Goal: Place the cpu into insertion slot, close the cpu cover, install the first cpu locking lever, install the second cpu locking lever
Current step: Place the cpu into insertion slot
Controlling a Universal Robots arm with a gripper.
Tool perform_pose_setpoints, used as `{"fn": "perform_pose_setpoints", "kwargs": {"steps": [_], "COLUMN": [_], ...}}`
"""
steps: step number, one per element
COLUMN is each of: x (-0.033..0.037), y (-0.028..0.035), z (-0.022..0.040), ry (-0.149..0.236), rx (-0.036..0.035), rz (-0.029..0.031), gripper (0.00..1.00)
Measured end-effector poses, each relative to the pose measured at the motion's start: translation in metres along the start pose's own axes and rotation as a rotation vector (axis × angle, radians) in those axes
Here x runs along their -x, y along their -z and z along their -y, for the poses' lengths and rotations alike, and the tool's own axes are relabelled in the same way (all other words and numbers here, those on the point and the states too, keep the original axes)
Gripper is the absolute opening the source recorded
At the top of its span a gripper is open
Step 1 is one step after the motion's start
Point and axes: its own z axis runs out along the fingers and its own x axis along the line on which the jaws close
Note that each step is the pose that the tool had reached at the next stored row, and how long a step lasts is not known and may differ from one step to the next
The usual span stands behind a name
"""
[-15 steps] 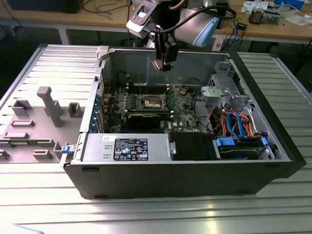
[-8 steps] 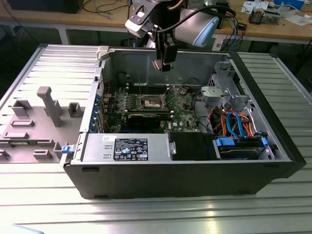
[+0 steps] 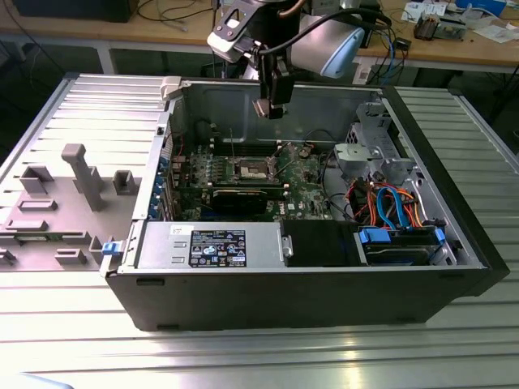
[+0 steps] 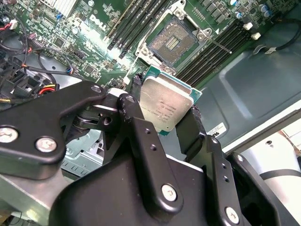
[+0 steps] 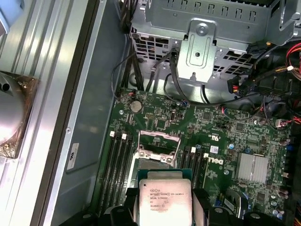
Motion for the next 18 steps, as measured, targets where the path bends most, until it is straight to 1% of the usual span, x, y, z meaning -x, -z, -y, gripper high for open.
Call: {"fn": "perform_pose_setpoints", "kwargs": {"steps": [3, 4, 8, 10, 12, 18], "x": [0.0000, 0.0000, 0.0000, 0.0000, 0.0000, 0.0000], "y": [0.0000, -0.0001, -0.0003, -0.0006, -0.0006, -0.0007], "z": [0.0000, 0.0000, 0.0000, 0.0001, 0.0001, 0.0001], "ry": [-0.001, -0.009, -0.051, -0.087, -0.105, -0.110], "rx": [0.0000, 0.0003, 0.0010, 0.0016, 0.0019, 0.0021], "rz": [0.0001, 0.0008, 0.0045, 0.0078, 0.0095, 0.0099], "gripper": [0.55, 0.55, 0.55, 0.55, 0.55, 0.55]}}
